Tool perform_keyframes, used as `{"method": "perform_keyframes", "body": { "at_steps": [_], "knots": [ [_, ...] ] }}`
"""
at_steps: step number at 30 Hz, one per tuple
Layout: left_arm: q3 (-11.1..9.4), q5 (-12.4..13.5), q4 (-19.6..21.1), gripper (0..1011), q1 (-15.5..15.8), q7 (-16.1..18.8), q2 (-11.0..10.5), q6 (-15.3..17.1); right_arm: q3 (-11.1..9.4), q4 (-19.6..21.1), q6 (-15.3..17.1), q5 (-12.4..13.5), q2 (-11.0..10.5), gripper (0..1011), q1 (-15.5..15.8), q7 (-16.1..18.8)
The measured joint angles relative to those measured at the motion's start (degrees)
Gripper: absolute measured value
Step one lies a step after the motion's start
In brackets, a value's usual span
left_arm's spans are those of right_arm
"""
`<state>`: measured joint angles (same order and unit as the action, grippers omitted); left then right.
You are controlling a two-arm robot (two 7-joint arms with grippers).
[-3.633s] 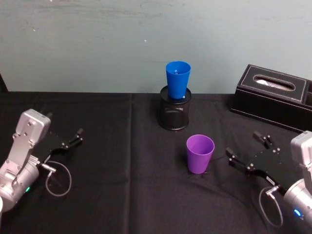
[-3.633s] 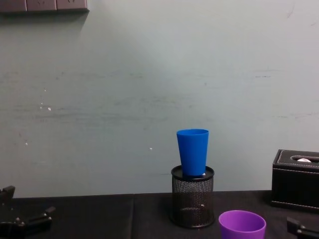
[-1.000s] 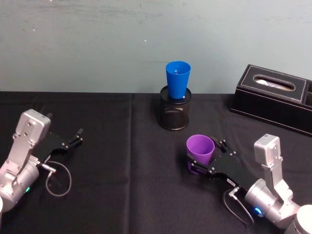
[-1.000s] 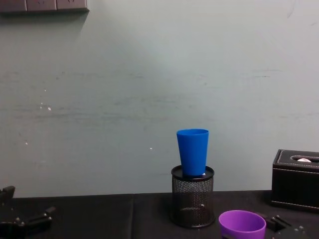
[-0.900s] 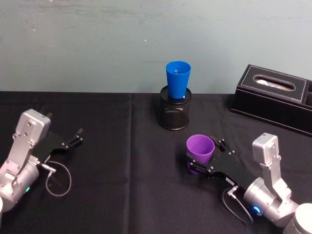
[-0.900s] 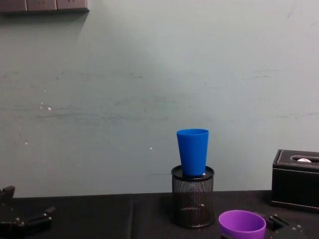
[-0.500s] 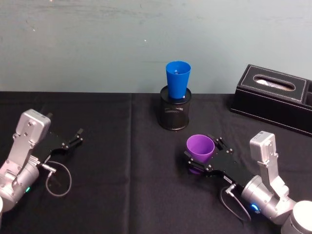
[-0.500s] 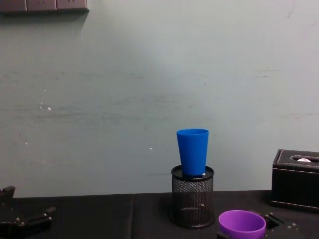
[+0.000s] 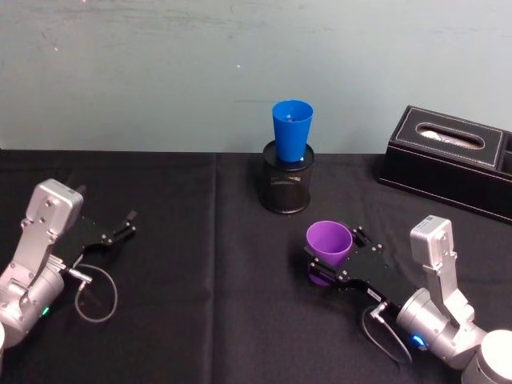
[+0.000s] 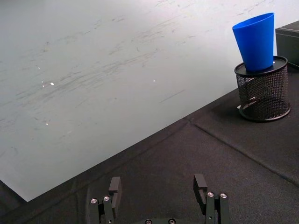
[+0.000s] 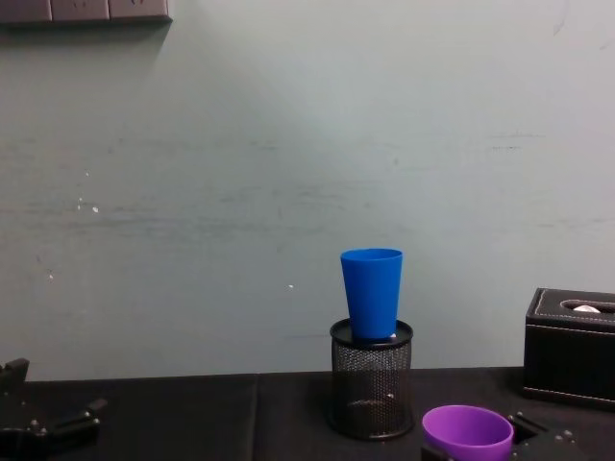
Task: Pick up one cup with a gripper and tap it against the other cup.
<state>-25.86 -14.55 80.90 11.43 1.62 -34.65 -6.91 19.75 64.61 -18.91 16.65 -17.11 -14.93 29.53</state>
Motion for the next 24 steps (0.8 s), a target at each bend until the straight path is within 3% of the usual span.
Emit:
{"method": "perform_keyframes", "body": {
  "at_steps": [6, 24],
  "knots": [
    [0.0, 0.0, 0.0, 1011, 0.0, 0.0, 0.0, 0.0, 0.0, 0.0, 0.0, 0.0, 0.0, 789, 0.0, 0.0],
    [0.0, 0.0, 0.0, 1011, 0.0, 0.0, 0.0, 0.0, 0.0, 0.1, 0.0, 0.0, 0.0, 735, 0.1, -0.1]
  ]
}}
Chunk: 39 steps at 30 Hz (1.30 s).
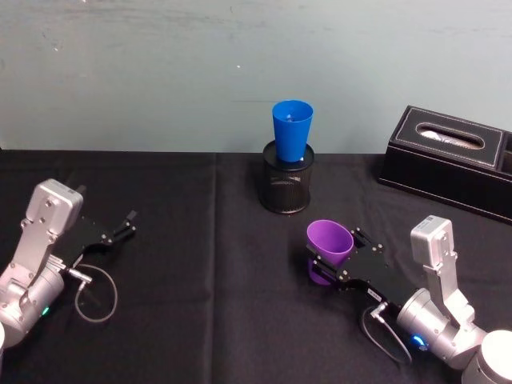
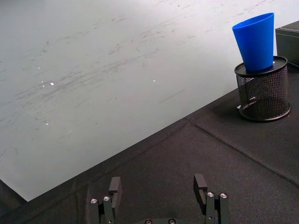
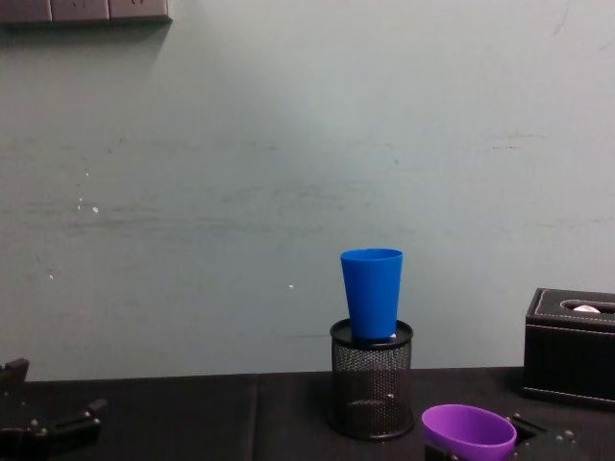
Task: Pick up one cup with a gripper and tap it against the other cup.
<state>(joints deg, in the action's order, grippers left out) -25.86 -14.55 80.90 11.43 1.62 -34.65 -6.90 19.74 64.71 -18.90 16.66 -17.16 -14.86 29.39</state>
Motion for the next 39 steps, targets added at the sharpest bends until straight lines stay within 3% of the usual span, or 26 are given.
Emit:
{"method": "perform_keyframes", "body": {
  "at_steps": [39],
  "knots": [
    [0.0, 0.0, 0.0, 1011, 0.0, 0.0, 0.0, 0.0, -0.1, 0.4, 0.0, -0.4, 0.0, 735, 0.0, 0.0]
  ]
}}
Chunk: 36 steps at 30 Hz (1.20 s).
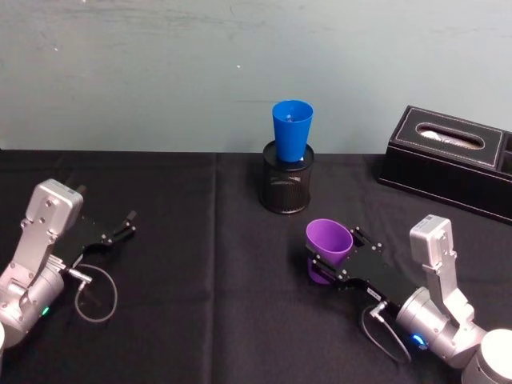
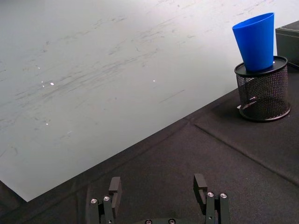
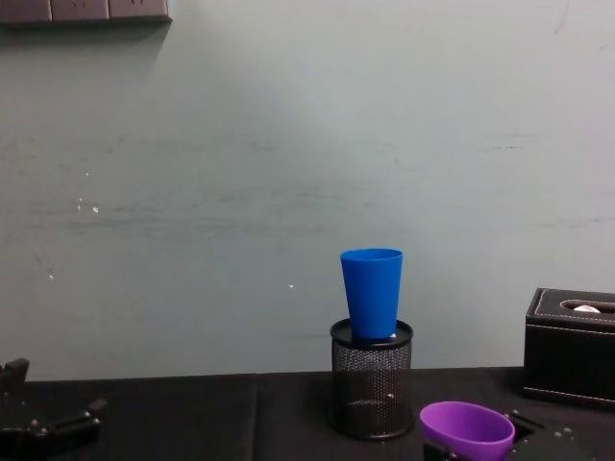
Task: Pick up one cup with a gripper and tap it against the other cup.
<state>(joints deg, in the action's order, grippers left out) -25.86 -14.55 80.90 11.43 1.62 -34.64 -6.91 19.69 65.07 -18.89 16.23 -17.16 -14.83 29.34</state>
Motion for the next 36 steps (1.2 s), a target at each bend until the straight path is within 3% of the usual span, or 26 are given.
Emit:
{"method": "perform_keyframes", "body": {
  "at_steps": [18, 25, 36],
  "knots": [
    [0.0, 0.0, 0.0, 1011, 0.0, 0.0, 0.0, 0.0, -2.2, 5.8, 3.0, -0.3, 0.5, 735, 1.9, -4.0],
    [0.0, 0.0, 0.0, 1011, 0.0, 0.0, 0.0, 0.0, -3.1, 6.7, 1.8, -0.1, 1.1, 735, 2.4, -4.4],
    [0.0, 0.0, 0.0, 1011, 0.0, 0.0, 0.0, 0.0, -3.8, 6.4, 2.6, -1.2, 3.2, 735, 1.3, -7.1]
  ]
}}
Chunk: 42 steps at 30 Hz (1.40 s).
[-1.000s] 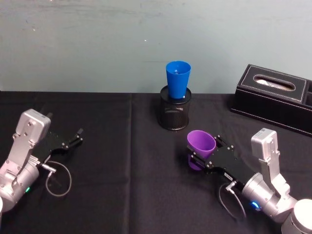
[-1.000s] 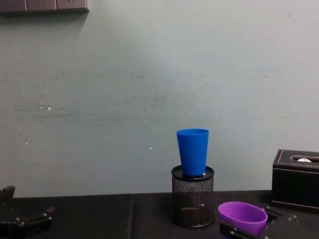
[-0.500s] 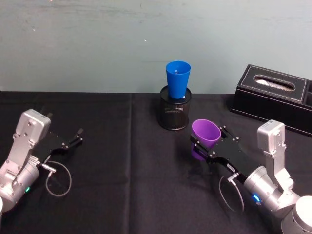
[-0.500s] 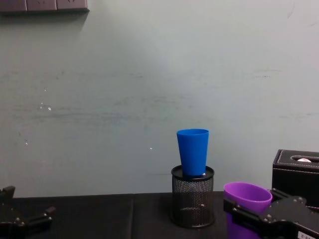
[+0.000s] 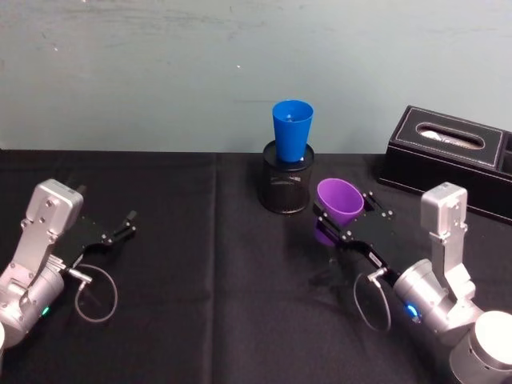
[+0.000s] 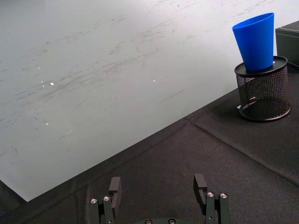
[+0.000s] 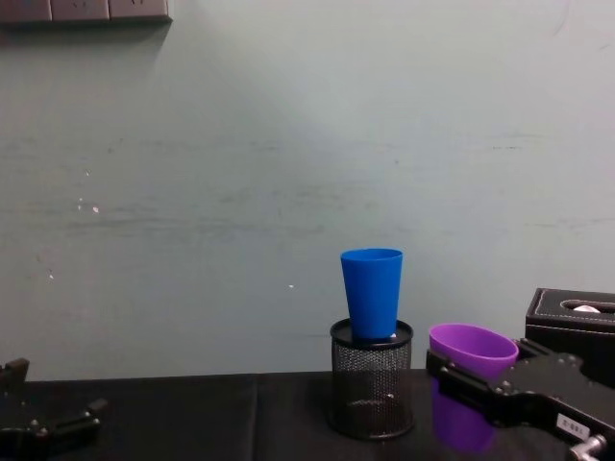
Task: Pick up one cup with a gripper and tap it against the other cup.
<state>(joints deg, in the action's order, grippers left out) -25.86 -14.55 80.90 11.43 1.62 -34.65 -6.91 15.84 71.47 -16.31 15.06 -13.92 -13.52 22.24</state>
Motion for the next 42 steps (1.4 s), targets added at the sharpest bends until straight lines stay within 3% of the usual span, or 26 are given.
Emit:
{"method": "perform_keyframes", "body": {
  "at_steps": [32, 42],
  "knots": [
    [0.0, 0.0, 0.0, 1011, 0.0, 0.0, 0.0, 0.0, 0.7, -13.8, -4.0, -1.4, 4.2, 735, -13.1, 2.7],
    [0.0, 0.0, 0.0, 1011, 0.0, 0.0, 0.0, 0.0, 0.8, -16.6, -4.8, -1.6, 5.0, 735, -15.6, 3.5]
  ]
}}
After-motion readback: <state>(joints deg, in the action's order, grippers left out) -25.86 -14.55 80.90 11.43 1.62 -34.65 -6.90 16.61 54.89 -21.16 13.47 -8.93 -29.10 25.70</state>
